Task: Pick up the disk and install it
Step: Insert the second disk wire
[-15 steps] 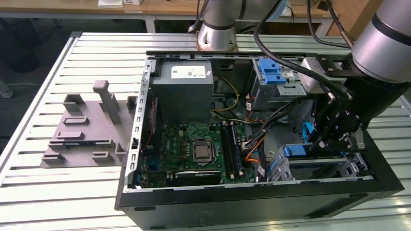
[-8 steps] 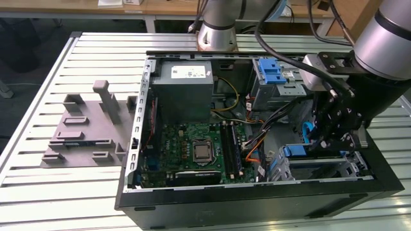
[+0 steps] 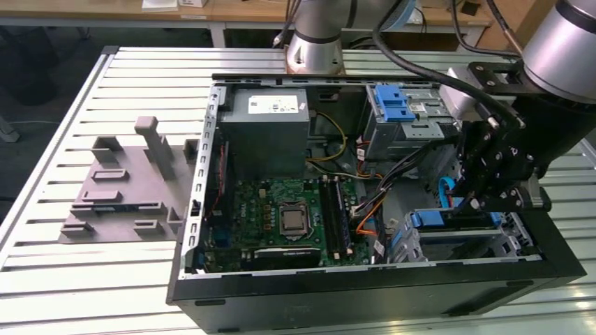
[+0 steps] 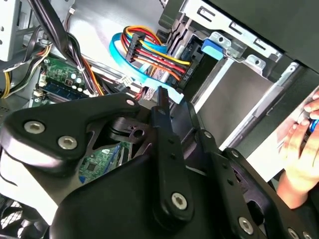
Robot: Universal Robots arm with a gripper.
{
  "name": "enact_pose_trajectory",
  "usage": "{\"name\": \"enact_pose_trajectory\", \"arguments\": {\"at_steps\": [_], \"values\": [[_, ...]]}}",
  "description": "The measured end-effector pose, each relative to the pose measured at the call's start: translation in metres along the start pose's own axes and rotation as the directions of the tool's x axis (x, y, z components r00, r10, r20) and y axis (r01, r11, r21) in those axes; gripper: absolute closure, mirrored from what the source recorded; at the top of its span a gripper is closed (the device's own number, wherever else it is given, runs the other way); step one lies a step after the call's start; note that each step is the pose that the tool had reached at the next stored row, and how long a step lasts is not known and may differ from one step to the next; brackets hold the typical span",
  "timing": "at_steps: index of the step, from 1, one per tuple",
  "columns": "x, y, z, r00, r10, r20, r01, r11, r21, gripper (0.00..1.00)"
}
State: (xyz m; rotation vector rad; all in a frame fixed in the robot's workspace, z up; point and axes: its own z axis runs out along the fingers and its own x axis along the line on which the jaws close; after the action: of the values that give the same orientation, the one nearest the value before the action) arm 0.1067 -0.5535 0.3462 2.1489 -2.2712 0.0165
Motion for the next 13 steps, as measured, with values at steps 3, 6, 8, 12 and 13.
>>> {"name": "enact_pose_trajectory", "arguments": {"at_steps": [3, 6, 8, 12, 13], "values": [[0.0001, 0.0, -0.0041, 1.0, 0.0, 0.0001, 0.0, 1.0, -0.0002, 0.71], [0.0001, 0.0, -0.0046, 1.0, 0.0, 0.0002, 0.0, 1.0, -0.0002, 0.89], [0.0001, 0.0, -0.0047, 1.0, 0.0, 0.0, 0.0, 1.0, -0.0002, 0.89], [0.0001, 0.0, -0.0048, 1.0, 0.0, 0.0, 0.0, 1.0, -0.0003, 0.89], [0.0001, 0.0, -0.0048, 1.0, 0.0, 0.0, 0.0, 1.0, -0.0002, 0.89]]}}
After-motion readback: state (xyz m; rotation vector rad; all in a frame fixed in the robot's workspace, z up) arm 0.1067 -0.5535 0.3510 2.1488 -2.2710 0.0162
